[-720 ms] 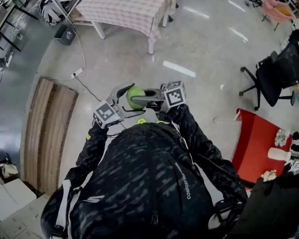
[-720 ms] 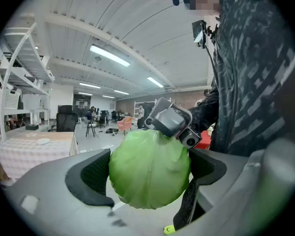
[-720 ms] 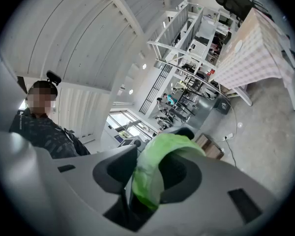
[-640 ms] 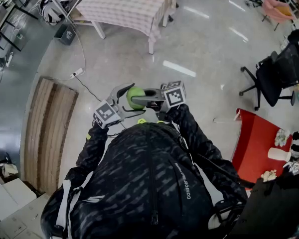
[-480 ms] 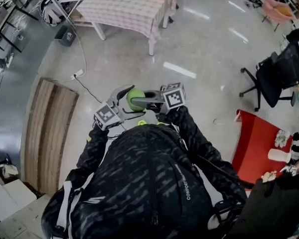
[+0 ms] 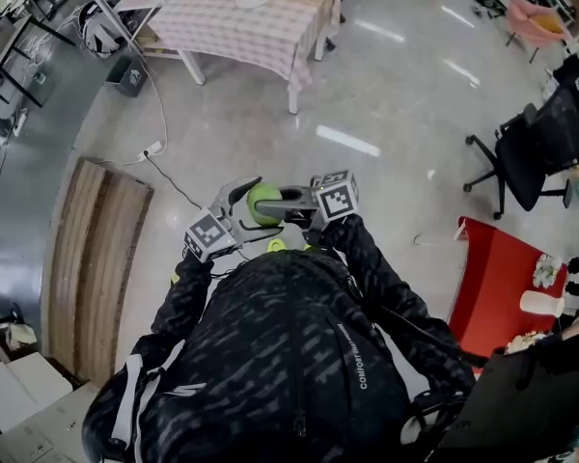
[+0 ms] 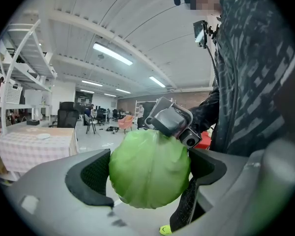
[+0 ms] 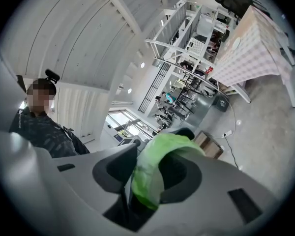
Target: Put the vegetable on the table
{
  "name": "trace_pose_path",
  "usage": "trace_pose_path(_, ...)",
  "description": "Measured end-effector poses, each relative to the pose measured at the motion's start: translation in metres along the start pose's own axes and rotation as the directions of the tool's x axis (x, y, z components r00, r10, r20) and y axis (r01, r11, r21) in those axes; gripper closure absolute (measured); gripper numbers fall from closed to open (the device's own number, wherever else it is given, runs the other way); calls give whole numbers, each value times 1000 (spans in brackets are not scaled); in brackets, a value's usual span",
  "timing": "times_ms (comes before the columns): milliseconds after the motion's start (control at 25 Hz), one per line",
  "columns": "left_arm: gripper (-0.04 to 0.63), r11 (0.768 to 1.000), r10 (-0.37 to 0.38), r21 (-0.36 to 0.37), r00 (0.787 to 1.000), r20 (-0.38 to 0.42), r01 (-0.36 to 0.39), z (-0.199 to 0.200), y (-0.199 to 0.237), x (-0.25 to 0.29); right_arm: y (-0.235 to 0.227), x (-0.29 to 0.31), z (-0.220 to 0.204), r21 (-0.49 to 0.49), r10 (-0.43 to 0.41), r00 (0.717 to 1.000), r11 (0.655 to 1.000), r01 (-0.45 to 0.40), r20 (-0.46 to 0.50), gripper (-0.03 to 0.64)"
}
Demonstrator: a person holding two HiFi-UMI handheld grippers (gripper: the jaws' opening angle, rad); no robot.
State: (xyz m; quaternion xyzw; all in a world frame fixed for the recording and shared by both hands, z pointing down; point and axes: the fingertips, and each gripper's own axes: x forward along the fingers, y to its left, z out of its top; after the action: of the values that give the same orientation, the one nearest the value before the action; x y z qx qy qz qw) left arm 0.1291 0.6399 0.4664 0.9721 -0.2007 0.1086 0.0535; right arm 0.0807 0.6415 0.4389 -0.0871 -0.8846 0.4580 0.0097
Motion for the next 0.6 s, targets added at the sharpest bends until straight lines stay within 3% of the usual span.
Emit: trace_pose_path(600,118,1000,-5,7,1000,0,5,-12,13,-22,-12,27,0,-8,-9,1000,1000,9,-7,477)
